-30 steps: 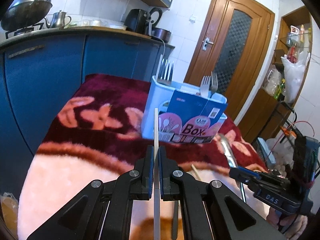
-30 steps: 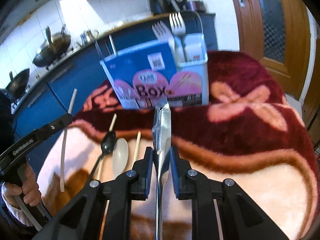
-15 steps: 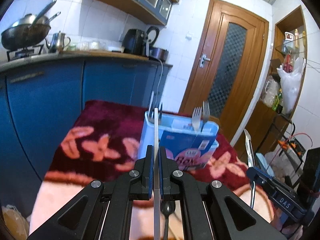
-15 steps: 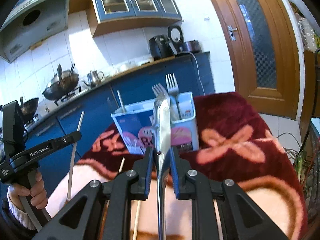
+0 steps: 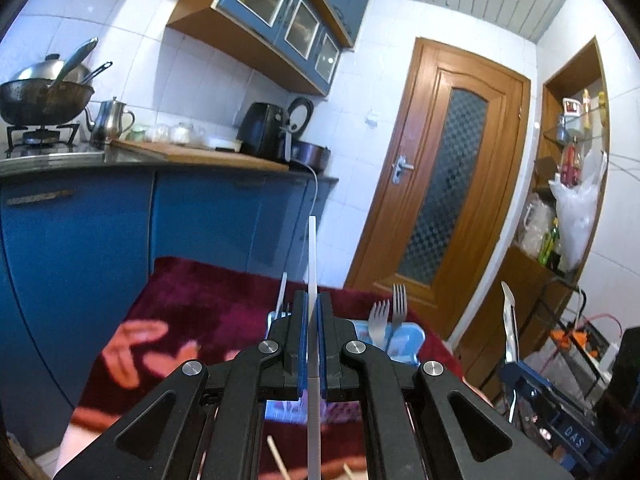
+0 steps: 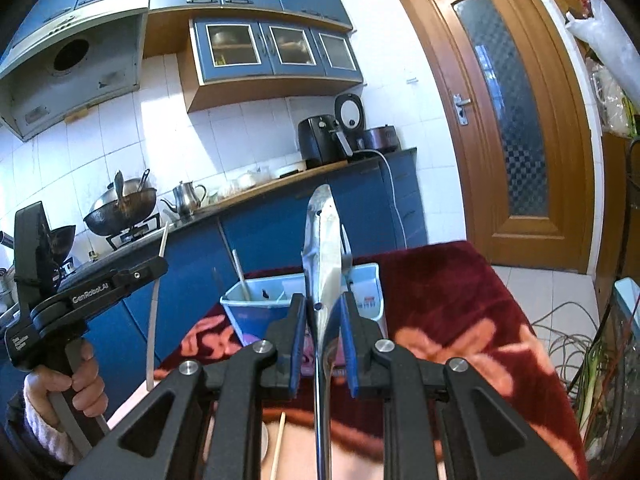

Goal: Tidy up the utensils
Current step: 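Lift the chopstick and knife over the holder, lower them in, open both grippers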

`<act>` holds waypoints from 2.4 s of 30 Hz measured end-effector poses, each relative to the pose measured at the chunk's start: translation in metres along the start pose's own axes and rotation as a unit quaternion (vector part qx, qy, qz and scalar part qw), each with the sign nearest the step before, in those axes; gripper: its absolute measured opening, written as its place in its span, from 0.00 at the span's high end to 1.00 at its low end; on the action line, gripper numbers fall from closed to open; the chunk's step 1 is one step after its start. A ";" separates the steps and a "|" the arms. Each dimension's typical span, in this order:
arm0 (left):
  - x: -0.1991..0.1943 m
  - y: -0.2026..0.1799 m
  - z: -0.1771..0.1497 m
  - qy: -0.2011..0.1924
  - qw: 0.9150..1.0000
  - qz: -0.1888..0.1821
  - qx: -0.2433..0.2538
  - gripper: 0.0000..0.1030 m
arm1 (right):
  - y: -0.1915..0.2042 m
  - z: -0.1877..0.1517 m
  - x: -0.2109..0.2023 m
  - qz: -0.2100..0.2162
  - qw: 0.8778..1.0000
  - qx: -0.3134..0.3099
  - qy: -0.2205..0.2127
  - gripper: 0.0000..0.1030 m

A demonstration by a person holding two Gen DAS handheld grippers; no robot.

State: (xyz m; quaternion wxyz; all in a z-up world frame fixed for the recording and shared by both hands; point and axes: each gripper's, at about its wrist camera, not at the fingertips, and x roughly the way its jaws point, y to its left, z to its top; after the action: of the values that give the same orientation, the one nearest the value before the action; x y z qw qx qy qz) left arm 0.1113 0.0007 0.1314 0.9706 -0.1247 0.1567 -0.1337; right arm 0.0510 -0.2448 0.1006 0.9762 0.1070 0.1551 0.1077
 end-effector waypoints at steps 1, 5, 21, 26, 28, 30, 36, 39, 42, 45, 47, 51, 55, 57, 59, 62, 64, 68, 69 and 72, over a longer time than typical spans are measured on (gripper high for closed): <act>0.003 -0.001 0.003 -0.004 1.000 -0.001 -0.004 0.96 | 0.000 0.001 0.001 0.000 1.000 -0.001 -0.002 0.81; 0.017 -0.007 0.014 -0.020 1.000 -0.011 -0.012 0.96 | 0.000 0.009 0.010 0.001 1.000 -0.005 -0.009 0.81; 0.067 -0.024 0.028 -0.121 0.992 0.028 0.007 0.96 | -0.010 0.041 0.052 0.002 0.999 -0.020 -0.042 0.81; 0.084 -0.024 0.022 -0.125 0.991 0.044 0.014 0.96 | -0.017 0.046 0.067 0.000 0.999 -0.016 -0.052 0.81; 0.090 -0.021 0.019 -0.125 0.991 0.048 0.013 0.96 | -0.019 0.048 0.074 0.000 0.998 -0.015 -0.057 0.81; 0.094 -0.019 0.016 -0.128 0.990 0.053 0.015 0.96 | -0.020 0.051 0.080 -0.003 0.998 -0.020 -0.065 0.81; 0.098 -0.017 0.009 -0.140 0.988 0.063 0.023 0.96 | -0.021 0.054 0.100 -0.011 0.996 -0.026 -0.083 0.81; 0.099 -0.020 0.005 -0.139 0.988 0.063 0.029 0.96 | -0.021 0.053 0.114 -0.017 0.996 -0.031 -0.085 0.81; 0.101 -0.022 0.001 -0.137 0.988 0.062 0.035 0.96 | -0.023 0.048 0.126 -0.021 0.996 -0.027 -0.086 0.81; 0.102 -0.023 -0.001 -0.135 0.988 0.061 0.037 0.96 | -0.022 0.043 0.130 -0.029 0.995 -0.042 -0.089 0.81; 0.104 -0.022 0.002 -0.132 0.989 0.060 0.037 0.96 | -0.021 0.039 0.133 -0.030 0.995 -0.047 -0.083 0.81; 0.106 -0.022 0.002 -0.123 0.990 0.058 0.037 0.96 | -0.022 0.034 0.134 -0.029 0.996 -0.050 -0.069 0.81; 0.107 -0.022 0.002 -0.109 0.992 0.054 0.035 0.89 | -0.021 0.032 0.132 -0.025 0.997 -0.053 -0.057 0.81; 0.106 -0.022 0.003 -0.105 0.993 0.052 0.033 0.86 | -0.021 0.032 0.129 -0.024 0.997 -0.051 -0.055 0.80; 0.103 -0.023 0.004 -0.103 0.993 0.050 0.033 0.85 | -0.021 0.033 0.124 -0.024 0.997 -0.050 -0.057 0.77; 0.097 -0.025 0.005 -0.102 0.993 0.048 0.033 0.85 | -0.020 0.035 0.117 -0.023 0.997 -0.046 -0.061 0.74; 0.091 -0.027 0.006 -0.103 0.993 0.046 0.035 0.85 | -0.019 0.037 0.111 -0.023 0.997 -0.045 -0.065 0.74; 0.078 -0.030 0.009 -0.103 0.993 0.039 0.036 0.85 | -0.015 0.041 0.096 -0.023 0.996 -0.046 -0.074 0.74; 0.075 -0.031 0.011 -0.102 0.993 0.037 0.036 0.85 | -0.013 0.042 0.092 -0.023 0.996 -0.047 -0.076 0.74; 0.063 -0.032 0.014 -0.099 0.994 0.032 0.039 0.84 | -0.007 0.045 0.080 -0.025 0.995 -0.051 -0.079 0.74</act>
State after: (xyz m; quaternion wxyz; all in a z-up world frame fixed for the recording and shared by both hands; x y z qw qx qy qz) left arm 0.1663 -0.0456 0.1363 0.9893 -0.0939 0.0584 -0.0952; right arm 0.1414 -0.2401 0.1182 0.9920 0.0611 0.0742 0.0823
